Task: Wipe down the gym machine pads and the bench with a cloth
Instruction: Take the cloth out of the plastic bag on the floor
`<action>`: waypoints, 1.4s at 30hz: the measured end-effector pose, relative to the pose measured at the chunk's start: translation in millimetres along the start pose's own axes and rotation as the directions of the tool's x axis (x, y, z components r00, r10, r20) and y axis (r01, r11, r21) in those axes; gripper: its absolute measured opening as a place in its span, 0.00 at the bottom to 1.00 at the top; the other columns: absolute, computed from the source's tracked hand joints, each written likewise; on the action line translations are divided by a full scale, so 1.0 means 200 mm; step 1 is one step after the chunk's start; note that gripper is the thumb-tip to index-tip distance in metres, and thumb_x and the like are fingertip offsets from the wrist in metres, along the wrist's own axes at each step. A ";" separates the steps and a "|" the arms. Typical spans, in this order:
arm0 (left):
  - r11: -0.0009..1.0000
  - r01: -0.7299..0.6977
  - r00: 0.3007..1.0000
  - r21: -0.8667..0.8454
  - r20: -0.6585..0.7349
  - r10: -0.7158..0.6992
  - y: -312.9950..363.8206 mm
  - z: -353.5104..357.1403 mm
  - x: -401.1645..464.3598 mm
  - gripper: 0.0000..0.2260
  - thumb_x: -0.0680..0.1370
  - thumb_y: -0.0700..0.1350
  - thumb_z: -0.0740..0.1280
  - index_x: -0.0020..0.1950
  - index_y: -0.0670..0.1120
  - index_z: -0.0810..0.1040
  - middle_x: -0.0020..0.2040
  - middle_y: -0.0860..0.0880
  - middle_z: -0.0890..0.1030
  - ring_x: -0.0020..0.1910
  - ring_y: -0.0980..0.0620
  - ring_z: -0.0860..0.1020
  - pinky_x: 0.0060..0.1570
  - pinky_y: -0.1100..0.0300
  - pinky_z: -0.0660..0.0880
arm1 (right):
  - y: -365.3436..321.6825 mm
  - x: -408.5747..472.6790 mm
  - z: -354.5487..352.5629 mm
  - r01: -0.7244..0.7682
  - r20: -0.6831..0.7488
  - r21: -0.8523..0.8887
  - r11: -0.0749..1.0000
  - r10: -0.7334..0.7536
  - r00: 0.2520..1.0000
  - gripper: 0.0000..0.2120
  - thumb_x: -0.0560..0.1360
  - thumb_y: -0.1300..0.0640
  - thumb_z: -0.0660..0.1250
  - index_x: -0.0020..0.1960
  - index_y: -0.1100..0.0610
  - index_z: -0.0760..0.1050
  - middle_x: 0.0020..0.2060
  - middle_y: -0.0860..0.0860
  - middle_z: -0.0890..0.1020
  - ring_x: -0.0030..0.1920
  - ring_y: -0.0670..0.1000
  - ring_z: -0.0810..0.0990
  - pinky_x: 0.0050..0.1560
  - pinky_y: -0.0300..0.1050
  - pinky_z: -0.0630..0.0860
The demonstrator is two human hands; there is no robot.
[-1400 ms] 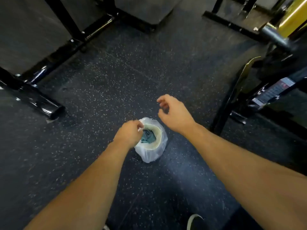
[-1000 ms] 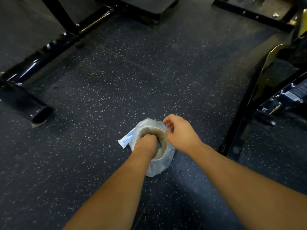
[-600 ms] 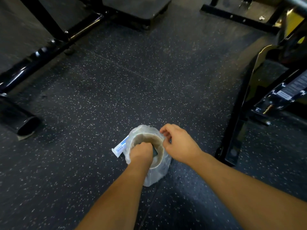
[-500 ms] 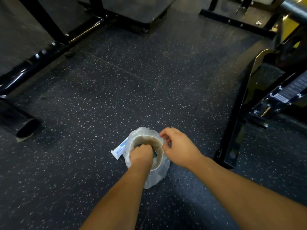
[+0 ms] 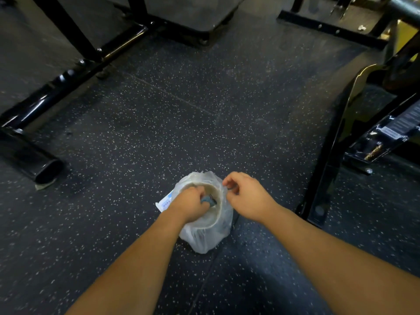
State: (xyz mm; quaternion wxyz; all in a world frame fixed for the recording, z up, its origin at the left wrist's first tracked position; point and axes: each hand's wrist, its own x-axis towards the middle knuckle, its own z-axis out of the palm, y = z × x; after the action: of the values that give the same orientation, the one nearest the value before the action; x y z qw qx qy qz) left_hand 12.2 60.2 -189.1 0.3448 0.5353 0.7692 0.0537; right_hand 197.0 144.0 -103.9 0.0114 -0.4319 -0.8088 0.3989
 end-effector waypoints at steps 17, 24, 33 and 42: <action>0.606 0.178 0.978 -0.775 0.208 -0.022 0.02 -0.30 -0.17 0.10 0.76 0.43 0.63 0.54 0.43 0.78 0.51 0.46 0.83 0.53 0.46 0.81 0.59 0.41 0.80 | -0.07 0.10 0.18 -0.231 0.266 0.478 0.848 0.111 0.958 0.18 0.74 0.60 0.76 0.63 0.53 0.79 0.52 0.50 0.86 0.52 0.49 0.86 0.56 0.49 0.84; 0.413 0.173 0.982 -0.894 0.187 -0.006 0.00 -0.34 -0.27 0.15 0.79 0.50 0.73 0.64 0.46 0.81 0.59 0.45 0.85 0.59 0.45 0.84 0.60 0.44 0.81 | -0.12 0.13 0.17 -0.262 0.204 0.554 0.790 0.176 0.963 0.13 0.74 0.61 0.77 0.51 0.53 0.74 0.45 0.49 0.83 0.45 0.46 0.84 0.43 0.42 0.82; 0.406 0.081 0.992 -0.910 0.033 -0.124 -0.02 -0.39 -0.31 0.09 0.83 0.47 0.69 0.58 0.43 0.81 0.52 0.45 0.87 0.52 0.45 0.86 0.51 0.47 0.84 | -0.18 0.13 0.11 -0.398 0.401 0.671 0.625 0.145 0.905 0.20 0.73 0.69 0.75 0.63 0.60 0.79 0.52 0.57 0.87 0.52 0.57 0.87 0.54 0.54 0.85; 0.292 -0.005 0.994 -0.956 -0.037 -0.106 0.09 -0.47 -0.29 0.09 0.84 0.46 0.66 0.58 0.42 0.81 0.57 0.41 0.85 0.55 0.44 0.83 0.58 0.42 0.81 | -0.25 0.12 0.03 -0.336 0.345 0.779 0.530 0.086 0.935 0.26 0.69 0.64 0.79 0.64 0.66 0.76 0.58 0.65 0.84 0.53 0.61 0.85 0.59 0.60 0.78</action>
State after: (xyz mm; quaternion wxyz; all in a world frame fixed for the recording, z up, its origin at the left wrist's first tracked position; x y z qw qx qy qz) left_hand -18.0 44.4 -81.5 0.5604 0.1978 0.6185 0.5140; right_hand 145.4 143.0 -83.4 0.0562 -0.4136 -0.4606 0.7833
